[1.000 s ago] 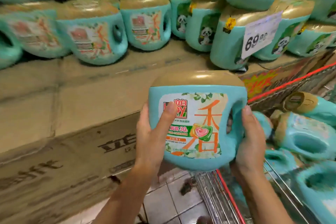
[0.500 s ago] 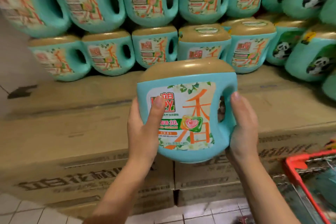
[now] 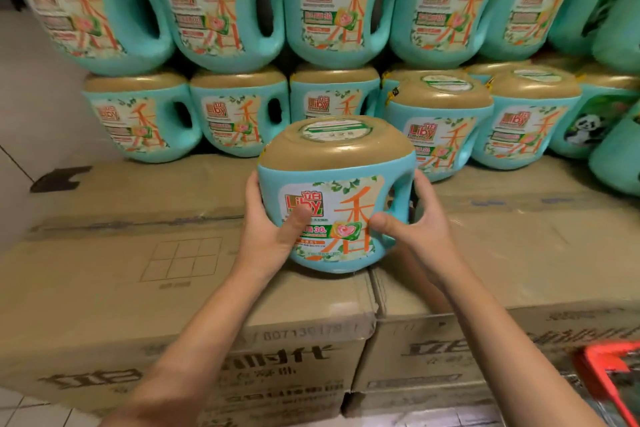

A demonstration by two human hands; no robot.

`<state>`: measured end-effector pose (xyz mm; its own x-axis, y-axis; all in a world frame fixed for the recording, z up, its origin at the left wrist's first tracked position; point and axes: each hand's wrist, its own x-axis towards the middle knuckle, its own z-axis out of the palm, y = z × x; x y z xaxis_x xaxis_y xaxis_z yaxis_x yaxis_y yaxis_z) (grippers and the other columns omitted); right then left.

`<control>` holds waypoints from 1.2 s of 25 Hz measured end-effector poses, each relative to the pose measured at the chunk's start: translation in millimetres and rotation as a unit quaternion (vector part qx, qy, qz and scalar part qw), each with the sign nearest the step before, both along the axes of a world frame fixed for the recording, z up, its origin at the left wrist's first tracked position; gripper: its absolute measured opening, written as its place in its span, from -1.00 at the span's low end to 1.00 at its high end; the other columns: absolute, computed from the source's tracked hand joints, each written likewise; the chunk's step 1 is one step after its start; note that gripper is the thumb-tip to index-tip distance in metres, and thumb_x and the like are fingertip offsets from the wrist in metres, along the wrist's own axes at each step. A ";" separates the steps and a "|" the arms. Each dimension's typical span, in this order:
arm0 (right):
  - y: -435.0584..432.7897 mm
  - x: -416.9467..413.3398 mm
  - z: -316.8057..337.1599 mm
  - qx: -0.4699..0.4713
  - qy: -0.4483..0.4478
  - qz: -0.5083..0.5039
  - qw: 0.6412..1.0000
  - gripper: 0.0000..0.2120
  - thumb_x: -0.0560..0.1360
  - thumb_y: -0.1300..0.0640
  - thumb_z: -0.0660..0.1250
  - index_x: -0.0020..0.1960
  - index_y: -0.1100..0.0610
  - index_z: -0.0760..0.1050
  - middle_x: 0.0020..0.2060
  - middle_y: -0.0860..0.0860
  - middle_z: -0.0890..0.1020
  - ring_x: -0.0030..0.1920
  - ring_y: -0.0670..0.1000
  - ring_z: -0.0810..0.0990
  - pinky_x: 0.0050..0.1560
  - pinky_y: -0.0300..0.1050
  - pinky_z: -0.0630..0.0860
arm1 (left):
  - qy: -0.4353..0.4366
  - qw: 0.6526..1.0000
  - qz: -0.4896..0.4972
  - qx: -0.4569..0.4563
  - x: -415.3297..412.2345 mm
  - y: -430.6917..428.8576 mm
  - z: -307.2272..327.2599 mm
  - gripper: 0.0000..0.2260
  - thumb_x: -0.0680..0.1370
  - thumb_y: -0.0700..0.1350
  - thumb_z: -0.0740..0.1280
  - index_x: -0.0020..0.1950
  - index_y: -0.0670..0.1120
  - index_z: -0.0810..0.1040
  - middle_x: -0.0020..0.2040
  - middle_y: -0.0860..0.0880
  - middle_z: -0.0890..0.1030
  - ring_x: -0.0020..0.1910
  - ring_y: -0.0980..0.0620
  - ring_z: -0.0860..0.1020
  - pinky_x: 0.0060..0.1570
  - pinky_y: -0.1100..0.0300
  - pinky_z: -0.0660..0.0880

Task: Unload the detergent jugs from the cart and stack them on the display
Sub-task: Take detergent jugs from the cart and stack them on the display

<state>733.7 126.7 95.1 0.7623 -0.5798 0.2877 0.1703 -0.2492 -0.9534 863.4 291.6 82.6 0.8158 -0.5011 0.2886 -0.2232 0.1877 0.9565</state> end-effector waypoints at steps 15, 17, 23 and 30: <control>-50.5 83.0 -8.4 -0.087 0.079 -0.132 0.984 -0.20 0.29 -0.13 0.55 0.41 0.07 0.29 0.30 0.02 0.46 0.24 -0.05 0.48 0.25 -0.10 0.46 | -0.074 0.982 0.040 0.168 90.3 -53.6 5.6 0.22 0.04 0.20 0.63 0.56 0.12 0.03 0.50 0.04 0.24 0.47 0.04 0.25 0.43 -0.08 0.31; -53.6 90.6 -11.8 -0.113 0.098 -0.151 0.977 -0.22 0.33 -0.09 0.54 0.42 0.13 0.28 0.29 0.05 0.45 0.21 -0.04 0.46 0.18 -0.19 0.41 | -0.087 0.980 0.055 0.169 98.0 -63.5 8.4 0.17 0.11 0.13 0.66 0.57 0.09 0.06 0.50 0.04 0.24 0.47 0.05 0.24 0.44 -0.07 0.29; -54.6 99.5 -24.3 -0.115 0.145 -0.163 0.969 -0.39 0.42 0.01 0.48 0.37 0.17 0.35 0.24 0.06 0.49 0.17 -0.01 0.50 0.23 -0.09 0.46 | -0.033 0.987 0.076 0.139 111.9 -75.0 7.0 0.01 0.16 0.02 0.66 0.45 0.08 0.13 0.37 0.07 0.37 0.31 0.09 0.37 0.24 0.18 0.37; -58.0 90.6 -28.6 -0.118 0.154 -0.175 0.965 -0.72 0.48 0.13 0.41 0.16 0.18 0.51 -0.06 0.05 0.59 -0.08 0.01 0.54 0.06 -0.08 0.50 | -0.026 0.981 0.093 0.168 106.1 -68.9 1.7 0.00 0.21 0.10 0.62 0.50 0.10 0.12 0.36 0.01 0.40 0.27 0.08 0.42 0.21 0.14 0.42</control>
<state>824.3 68.8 66.5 0.6025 -0.7628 0.2348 -0.2456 -0.4571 -0.8548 969.6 222.7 84.3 0.8904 -0.4196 0.1764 -0.2741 -0.1847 0.9438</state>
